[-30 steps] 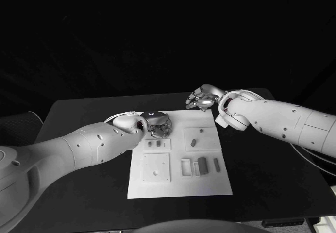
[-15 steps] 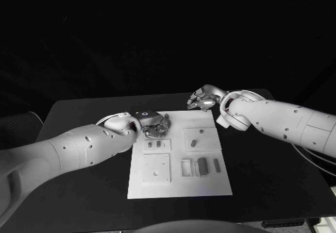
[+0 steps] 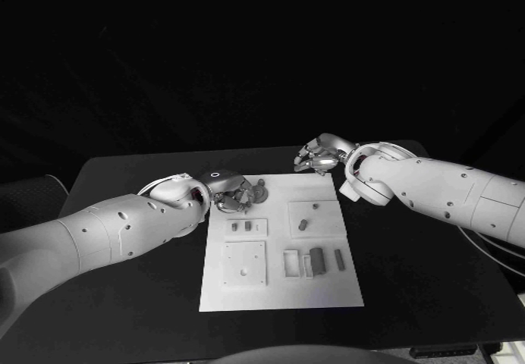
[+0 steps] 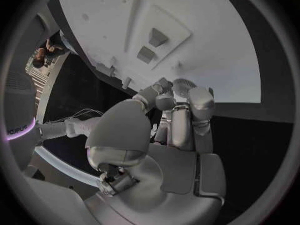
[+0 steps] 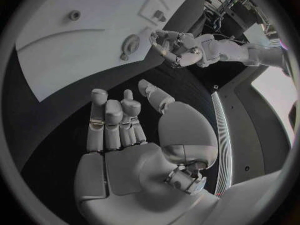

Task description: Assemble the parts on the task board

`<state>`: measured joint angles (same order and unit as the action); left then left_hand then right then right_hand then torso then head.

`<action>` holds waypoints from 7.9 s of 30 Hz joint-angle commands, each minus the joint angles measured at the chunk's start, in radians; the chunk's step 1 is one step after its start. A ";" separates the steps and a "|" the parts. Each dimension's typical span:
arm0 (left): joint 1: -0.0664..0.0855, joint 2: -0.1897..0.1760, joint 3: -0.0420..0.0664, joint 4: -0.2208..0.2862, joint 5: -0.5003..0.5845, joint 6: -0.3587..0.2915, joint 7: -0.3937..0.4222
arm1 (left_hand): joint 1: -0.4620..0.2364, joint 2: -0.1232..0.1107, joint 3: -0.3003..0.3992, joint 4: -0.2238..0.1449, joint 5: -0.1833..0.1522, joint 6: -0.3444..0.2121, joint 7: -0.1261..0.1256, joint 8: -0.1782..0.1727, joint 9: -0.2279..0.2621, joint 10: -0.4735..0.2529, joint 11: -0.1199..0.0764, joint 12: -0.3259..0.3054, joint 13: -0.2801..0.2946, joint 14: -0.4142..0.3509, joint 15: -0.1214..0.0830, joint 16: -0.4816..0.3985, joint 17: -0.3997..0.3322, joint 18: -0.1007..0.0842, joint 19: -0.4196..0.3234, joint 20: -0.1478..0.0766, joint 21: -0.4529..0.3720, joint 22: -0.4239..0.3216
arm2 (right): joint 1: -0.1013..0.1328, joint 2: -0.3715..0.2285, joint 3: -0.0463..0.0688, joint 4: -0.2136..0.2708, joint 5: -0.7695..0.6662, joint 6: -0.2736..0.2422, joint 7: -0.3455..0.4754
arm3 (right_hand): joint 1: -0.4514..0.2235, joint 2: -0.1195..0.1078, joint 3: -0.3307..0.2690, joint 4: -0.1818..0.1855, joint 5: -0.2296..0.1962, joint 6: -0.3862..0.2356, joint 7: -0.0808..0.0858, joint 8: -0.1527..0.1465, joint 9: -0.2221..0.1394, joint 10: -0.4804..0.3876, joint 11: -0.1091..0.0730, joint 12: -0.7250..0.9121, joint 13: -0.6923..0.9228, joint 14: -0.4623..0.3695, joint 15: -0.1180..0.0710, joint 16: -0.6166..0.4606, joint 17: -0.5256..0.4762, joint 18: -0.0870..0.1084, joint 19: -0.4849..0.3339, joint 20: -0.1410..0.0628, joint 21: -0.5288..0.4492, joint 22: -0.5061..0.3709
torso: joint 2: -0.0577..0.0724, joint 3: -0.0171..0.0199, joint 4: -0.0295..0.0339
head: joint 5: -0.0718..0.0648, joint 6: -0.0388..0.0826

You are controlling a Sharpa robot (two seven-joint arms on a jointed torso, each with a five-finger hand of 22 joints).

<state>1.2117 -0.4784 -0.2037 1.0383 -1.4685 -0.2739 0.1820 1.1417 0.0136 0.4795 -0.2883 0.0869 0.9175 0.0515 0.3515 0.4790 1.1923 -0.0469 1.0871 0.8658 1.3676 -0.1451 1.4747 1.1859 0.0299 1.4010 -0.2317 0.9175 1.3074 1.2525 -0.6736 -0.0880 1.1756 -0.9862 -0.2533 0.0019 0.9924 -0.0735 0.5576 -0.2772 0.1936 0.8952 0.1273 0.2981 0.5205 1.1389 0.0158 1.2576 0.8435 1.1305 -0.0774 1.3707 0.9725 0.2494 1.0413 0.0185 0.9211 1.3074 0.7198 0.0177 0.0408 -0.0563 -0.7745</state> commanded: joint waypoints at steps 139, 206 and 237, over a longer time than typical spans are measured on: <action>0.000 0.004 -0.013 -0.022 -0.021 0.102 -0.013 | -0.003 0.005 0.017 0.000 0.000 0.154 0.016 -0.007 0.013 -0.001 0.002 -0.001 -0.003 0.003 -0.006 -0.005 0.003 0.119 0.002 0.003 0.007 0.014 | 0.000 0.001 0.000 -0.002 -0.002 0.006 0.006 | -0.008 0.001 0.001 0.007 0.005 -0.002 0.007 -0.006 0.004 0.001 0.004 0.007 0.000 0.000 -0.007 0.004 -0.001 0.012 0.005 -0.001 -0.004 0.009 | 0.001 0.0014 -0.0014 | -0.001 -0.008; 0.000 0.008 -0.015 -0.044 0.022 0.115 -0.017 | 0.009 -0.057 -0.052 0.000 0.003 -0.005 0.050 -0.099 0.008 0.007 0.034 -0.006 -0.010 0.001 0.024 -0.018 -0.003 0.130 -0.001 0.014 -0.001 0.010 | 0.000 0.000 0.000 -0.002 -0.001 0.003 0.007 | -0.008 0.001 0.001 0.007 0.005 -0.002 0.007 -0.007 0.005 0.001 0.004 0.007 0.000 0.000 -0.007 0.004 -0.001 0.012 0.005 -0.001 -0.005 0.009 | 0.001 0.0022 -0.0018 | -0.004 -0.009; 0.005 -0.032 -0.006 -0.041 0.093 0.062 -0.010 | 0.019 -0.079 -0.066 0.001 0.002 -0.115 0.054 -0.148 -0.020 -0.007 0.038 -0.017 -0.016 -0.025 0.027 -0.042 -0.043 0.137 -0.008 0.017 -0.010 0.008 | 0.000 -0.006 0.000 -0.005 -0.001 0.001 0.006 | -0.007 0.000 0.001 0.006 0.005 -0.002 0.007 -0.007 0.006 0.001 0.004 0.007 0.000 0.000 -0.007 0.004 -0.001 0.012 0.005 -0.002 -0.005 0.009 | 0.000 0.0014 -0.0011 | -0.007 -0.004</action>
<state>1.2137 -0.5089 -0.2111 0.9942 -1.4240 -0.1801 0.1625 1.1641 -0.0563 0.4202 -0.2870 0.0879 0.8089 0.1070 0.2053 0.4597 1.1882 -0.0095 1.0719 0.8508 1.3459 -0.1177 1.4348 1.1460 0.0305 1.3973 -0.2140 0.9093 1.3079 1.2525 -0.6788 -0.0881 1.1705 -0.9857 -0.2536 0.0021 0.9925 -0.0735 0.5576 -0.2772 0.1936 0.8920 0.1243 0.2943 0.5250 1.1405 0.0142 1.2576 0.8435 1.1303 -0.0789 1.3707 0.9726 0.2511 1.0395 0.0202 0.9211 1.3074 0.7205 0.0190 0.0392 -0.0616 -0.7795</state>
